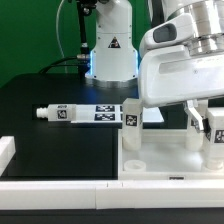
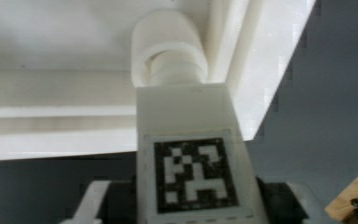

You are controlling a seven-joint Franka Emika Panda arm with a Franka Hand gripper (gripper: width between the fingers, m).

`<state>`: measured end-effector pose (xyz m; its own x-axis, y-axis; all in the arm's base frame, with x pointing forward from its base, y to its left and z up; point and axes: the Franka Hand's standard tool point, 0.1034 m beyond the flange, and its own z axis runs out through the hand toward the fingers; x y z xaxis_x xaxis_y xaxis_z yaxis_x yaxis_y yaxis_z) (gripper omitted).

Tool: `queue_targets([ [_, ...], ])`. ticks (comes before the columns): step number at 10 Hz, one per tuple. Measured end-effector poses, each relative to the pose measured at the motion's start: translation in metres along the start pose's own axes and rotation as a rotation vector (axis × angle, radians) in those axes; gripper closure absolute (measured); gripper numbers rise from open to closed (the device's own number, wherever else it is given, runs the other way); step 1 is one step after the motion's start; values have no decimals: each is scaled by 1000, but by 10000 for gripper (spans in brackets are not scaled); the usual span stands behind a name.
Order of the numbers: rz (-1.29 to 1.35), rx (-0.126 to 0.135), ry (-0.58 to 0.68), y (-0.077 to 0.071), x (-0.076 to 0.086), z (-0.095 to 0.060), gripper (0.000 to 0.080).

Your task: Assemble square table

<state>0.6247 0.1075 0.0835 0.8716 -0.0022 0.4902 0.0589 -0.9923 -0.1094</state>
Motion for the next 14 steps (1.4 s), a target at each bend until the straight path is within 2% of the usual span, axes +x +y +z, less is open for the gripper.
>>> queue_targets([
  [2,0,-1,-4,0,-6,7,512],
  [8,1,-5,22,-1,-4,9,512],
  [10,1,3,-22,-4,-5,8,261],
  [11,-6,11,-62,-9,-1,0,261],
  [12,-7,18,-129,-10,2,-5,171],
  [14,17,36,-288,0,12,-9,151],
])
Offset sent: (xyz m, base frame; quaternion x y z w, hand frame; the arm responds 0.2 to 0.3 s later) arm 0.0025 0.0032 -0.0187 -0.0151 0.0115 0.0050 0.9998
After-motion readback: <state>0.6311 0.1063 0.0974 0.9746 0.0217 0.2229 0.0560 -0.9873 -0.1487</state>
